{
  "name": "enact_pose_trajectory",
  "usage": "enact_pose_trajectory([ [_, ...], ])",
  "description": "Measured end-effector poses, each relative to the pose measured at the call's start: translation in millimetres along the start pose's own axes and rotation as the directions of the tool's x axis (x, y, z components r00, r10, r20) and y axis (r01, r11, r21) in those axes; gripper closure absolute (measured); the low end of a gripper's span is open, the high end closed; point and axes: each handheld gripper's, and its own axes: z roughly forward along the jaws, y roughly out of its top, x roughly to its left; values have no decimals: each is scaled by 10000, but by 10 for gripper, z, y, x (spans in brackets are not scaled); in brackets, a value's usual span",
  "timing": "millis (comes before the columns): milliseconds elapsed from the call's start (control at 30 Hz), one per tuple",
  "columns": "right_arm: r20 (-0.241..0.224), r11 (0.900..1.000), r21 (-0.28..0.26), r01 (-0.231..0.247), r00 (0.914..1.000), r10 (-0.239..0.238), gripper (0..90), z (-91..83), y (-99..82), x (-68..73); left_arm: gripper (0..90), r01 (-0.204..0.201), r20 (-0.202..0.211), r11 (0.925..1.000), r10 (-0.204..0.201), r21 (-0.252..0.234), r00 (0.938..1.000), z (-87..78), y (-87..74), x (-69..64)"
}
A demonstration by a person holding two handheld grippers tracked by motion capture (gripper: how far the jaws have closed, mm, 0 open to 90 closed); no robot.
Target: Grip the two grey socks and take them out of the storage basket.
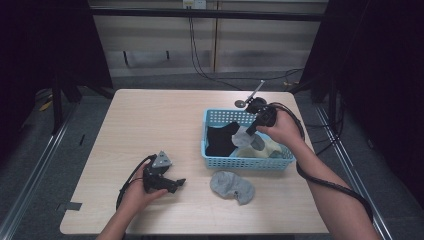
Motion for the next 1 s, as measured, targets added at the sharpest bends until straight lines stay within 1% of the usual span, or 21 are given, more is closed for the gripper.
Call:
enact_pose_trajectory([
  [33, 8, 10000, -37, 36, 10000, -36, 880, -35, 3, 12, 142, -6, 0, 10000, 6, 4, 10000, 0, 0, 0],
  [100, 13, 10000, -10, 35, 10000, -35, 880, -52, 5, 22, 142, -6, 0, 10000, 6, 8, 10000, -1, 0, 0],
  [200, 20, 9997, -6, 248, 9997, -248, 880, -124, 7, 67, 142, 2, 18, 10000, -2, -19, 10000, 1, -1, 1],
  [267, 52, 9996, 59, 279, 9996, -279, 880, -144, 9, 87, 142, -2, 0, 10000, 2, 3, 10000, 0, 0, 0],
  [400, -59, 9992, 13, 412, 9991, -412, 880, -210, 5, 134, 143, 0, 1, 10000, 0, 0, 10000, 0, 0, 0],
  [433, -75, 9986, 24, 523, 9986, -523, 880, -242, 2, 150, 143, 2, -1, 10000, -2, 3, 10000, 0, 0, 0],
  [533, -93, 9984, 48, 557, 9984, -556, 880, -275, 2, 169, 143, 2, 1, 10000, -2, 6, 10000, 0, 0, 0],
  [567, -112, 9979, -23, 644, 9979, -644, 880, -316, -3, 189, 143, -3, -1, 10000, 3, 4, 10000, 0, 0, 1],
  [667, -152, 9976, -49, 686, 9975, -686, 880, -347, -8, 210, 143, -9, 1, 10000, 9, 10, 10000, -1, 0, 1],
  [700, -173, 9972, -143, 736, 9971, -738, 880, -381, -19, 230, 143, -5, 1, 10000, 5, 8, 10000, -1, 0, 1],
  [767, -178, 9974, -135, 712, 9973, -714, 880, -393, -21, 243, 143, -5, -2, 10000, 5, 7, 10000, -1, 0, 1],
  [833, -195, 9955, -247, 911, 9956, -916, 880, -442, -43, 284, 143, -7, 1, 10000, 7, 10, 10000, -1, 1, 2],
  [867, -191, 9960, -237, 867, 9960, -871, 880, -454, -46, 300, 143, -7, 1, 10000, 7, 10, 10000, -1, 1, 2],
  [900, -217, 9949, -285, 969, 9950, -975, 880, -463, -54, 310, 143, -5, -1, 10000, 5, 2, 10000, 0, 0, 1],
  [967, -209, 9954, -253, 929, 9954, -934, 880, -474, -57, 329, 143, -5, 0, 10000, 5, 8, 10000, -1, 0, 1],
  [1000, -212, 9940, -243, 1070, 9940, -1075, 880, -498, -70, 370, 143, -7, -1, 10000, 7, 8, 10000, -1, 0, 1],
])
